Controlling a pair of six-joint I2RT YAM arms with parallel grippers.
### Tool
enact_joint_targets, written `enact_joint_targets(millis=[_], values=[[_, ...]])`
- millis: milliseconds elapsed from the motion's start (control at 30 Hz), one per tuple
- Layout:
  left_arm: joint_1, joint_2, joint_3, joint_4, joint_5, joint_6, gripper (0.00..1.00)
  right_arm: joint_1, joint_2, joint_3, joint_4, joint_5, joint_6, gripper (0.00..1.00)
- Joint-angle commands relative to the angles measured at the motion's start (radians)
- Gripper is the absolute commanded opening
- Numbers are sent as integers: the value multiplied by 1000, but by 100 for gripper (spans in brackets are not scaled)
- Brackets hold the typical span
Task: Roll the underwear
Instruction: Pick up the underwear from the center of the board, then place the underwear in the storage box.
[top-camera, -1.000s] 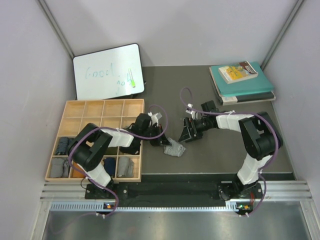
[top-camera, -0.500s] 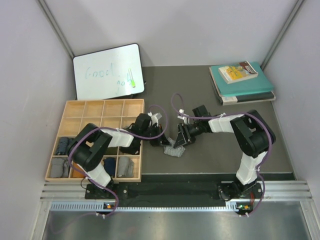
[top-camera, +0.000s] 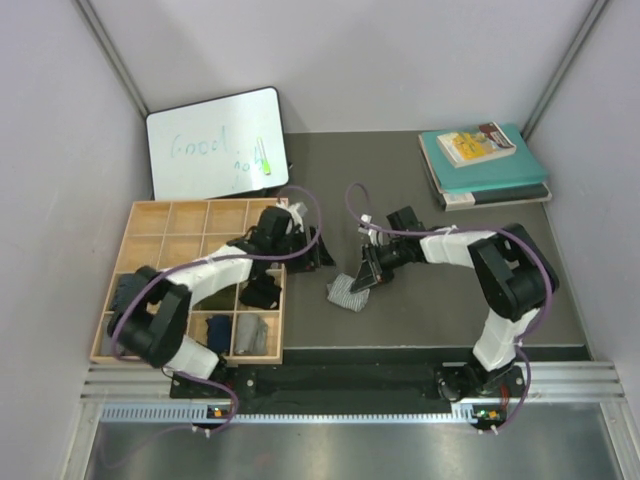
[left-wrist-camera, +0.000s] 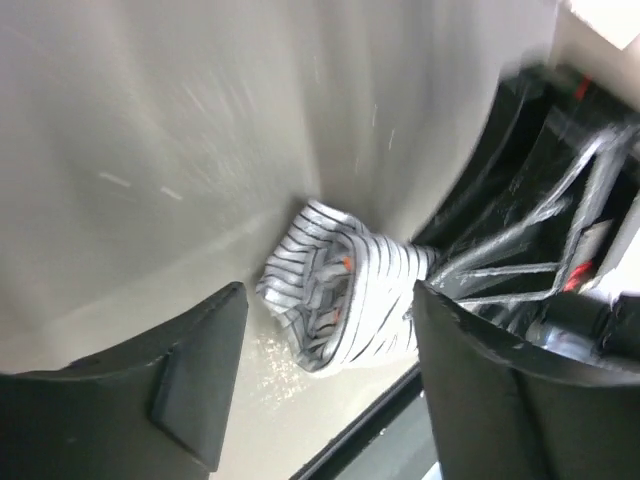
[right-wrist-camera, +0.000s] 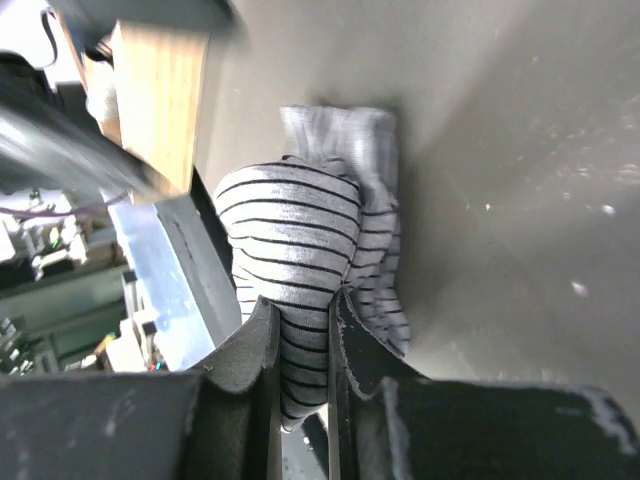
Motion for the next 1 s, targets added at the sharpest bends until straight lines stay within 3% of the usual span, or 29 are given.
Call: enact_joint_targets(millis=[0,100,133,333,500,733,967], values=[[123,-200,149,-258,-140,110,79,-63,-142,141,-129,70,-80,0],[225,-294,200,-381,-177,165,90,-72,-169,273,-250,93,-152,0],[255,-332,206,-404,-174,188,98,-72,-163,336,-264,90,-163,0],[496,-433,229,-514,-196,240,99,-65,-94,523,-244,127,-174,0],[644,-457,246,-531,-151,245,99,-13,87,761,-230,162,-195,0],[681,-450,268,-525,-180,275,99,78,297,1051,-167,208,-260,0],[682,-455,258,-510,-177,280,99,142,476,1203,-62,178,-272,0]])
